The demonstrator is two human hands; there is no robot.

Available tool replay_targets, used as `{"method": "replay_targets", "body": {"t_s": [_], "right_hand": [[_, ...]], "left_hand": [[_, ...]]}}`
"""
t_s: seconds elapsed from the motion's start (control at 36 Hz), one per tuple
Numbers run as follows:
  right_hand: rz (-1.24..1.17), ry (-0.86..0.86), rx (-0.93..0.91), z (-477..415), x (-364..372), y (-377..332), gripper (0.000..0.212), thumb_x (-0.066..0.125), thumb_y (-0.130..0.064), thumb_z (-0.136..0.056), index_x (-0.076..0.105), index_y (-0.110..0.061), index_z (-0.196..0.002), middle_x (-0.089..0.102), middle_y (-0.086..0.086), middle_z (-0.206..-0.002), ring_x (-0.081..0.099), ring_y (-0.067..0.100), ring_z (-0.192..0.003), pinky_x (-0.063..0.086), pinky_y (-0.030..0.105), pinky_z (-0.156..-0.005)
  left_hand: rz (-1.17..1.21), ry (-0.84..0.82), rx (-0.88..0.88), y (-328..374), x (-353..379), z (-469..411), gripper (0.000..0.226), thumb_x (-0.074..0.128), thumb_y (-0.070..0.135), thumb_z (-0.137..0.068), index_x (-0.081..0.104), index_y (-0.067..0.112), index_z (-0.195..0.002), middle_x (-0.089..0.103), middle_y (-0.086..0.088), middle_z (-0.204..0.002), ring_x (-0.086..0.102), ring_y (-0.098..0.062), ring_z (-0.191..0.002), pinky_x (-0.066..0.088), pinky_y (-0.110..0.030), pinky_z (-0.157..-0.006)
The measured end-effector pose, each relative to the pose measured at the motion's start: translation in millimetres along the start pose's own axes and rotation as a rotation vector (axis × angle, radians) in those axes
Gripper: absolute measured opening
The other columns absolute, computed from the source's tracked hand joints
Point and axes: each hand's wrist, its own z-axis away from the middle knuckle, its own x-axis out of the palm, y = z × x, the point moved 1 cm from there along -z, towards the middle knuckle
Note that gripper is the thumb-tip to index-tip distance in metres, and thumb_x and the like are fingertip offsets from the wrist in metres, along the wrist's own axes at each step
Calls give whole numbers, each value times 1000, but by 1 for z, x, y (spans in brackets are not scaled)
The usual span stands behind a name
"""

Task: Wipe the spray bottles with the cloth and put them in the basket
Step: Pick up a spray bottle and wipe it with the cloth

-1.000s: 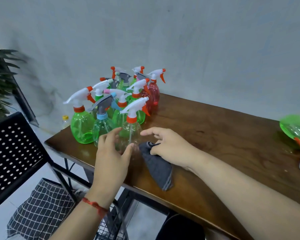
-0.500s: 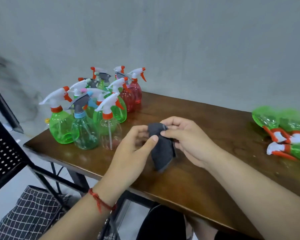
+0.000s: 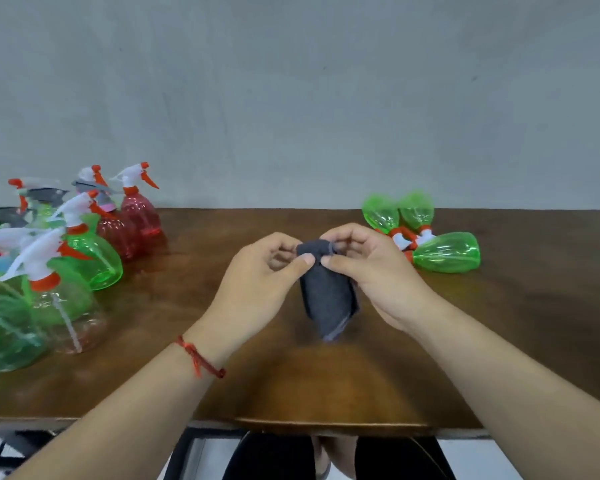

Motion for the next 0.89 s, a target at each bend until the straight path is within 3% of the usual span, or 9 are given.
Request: {"method": "replay_targets", "body": {"t_s": [0.08,0.19,0.31,0.39,0.47,0.56,0.67,0.78,0.89], "right_hand": [[21,-12,42,7,-31,2,31,77,0,-91,75,-19,-116,77,1,-117,71,17,-116,54,46,-109],[53,102,25,6,-67,17,22,77,-6,-93,78,-16,-113,78,10,-112,72,33,-114,51,61,-108],[12,263,-11,-10,-99,29,26,77,-3,-92,77,-11,-117,80,8,-111,74,29,-111,53,56,-109],[7,390,-52,-31,-127,34,25,77,-4,-93,76,-16,-115,81,1,-105,75,16,-99,59,44,-94],[-19,519,-96,-47,-154,43,25,81,-12,-91,75,-15,-116,79,5,-109,75,21,-105,59,55,-96],[-29,601,-130,-52,-170,57,16,79,-11,-93,76,-20,-107,79,5,-103,74,16,-96,59,55,-93],[29,635,-142,-53,-175,72,17,80,-16,-94,77,-31,-104,79,-9,-102,75,11,-100,64,38,-84],[75,641,-131,-52,-179,81,21,80,-15,-94,76,-24,-113,78,-7,-106,74,12,-106,64,42,-91],[49,656,-176,-52,-181,82,22,79,-10,-94,76,-20,-112,78,-4,-104,74,11,-103,64,37,-90]], "left_hand": [[-6,-13,35,13,31,-15,4,76,30,-99,75,31,-95,77,11,-89,72,-10,-87,59,-33,-82],[-1,-49,70,21,68,-38,4,78,27,-97,76,29,-94,77,9,-88,72,-10,-84,57,-25,-78],[48,-78,55,21,96,-67,7,79,23,-97,77,29,-98,76,13,-87,69,-2,-79,52,-18,-78],[23,-94,34,19,109,-90,6,76,23,-98,75,28,-102,72,15,-84,67,2,-75,51,-15,-77],[-139,-132,70,11,117,-114,9,72,24,-100,73,29,-108,70,15,-87,64,-1,-73,46,-9,-70],[-331,-212,125,-4,122,-144,15,69,22,-101,71,28,-115,70,14,-98,67,-6,-84,51,-16,-79],[-711,-372,275,-30,135,-200,38,68,21,-101,62,27,-137,63,4,-132,60,-17,-120,51,-37,-106],[-1028,-487,329,-42,166,-258,70,70,13,-92,43,25,-156,45,-4,-157,45,-30,-141,49,-48,-107],[-1303,-557,539,-46,195,-296,91,69,6,-84,31,26,-165,32,-5,-169,33,-32,-153,46,-48,-109]]}}
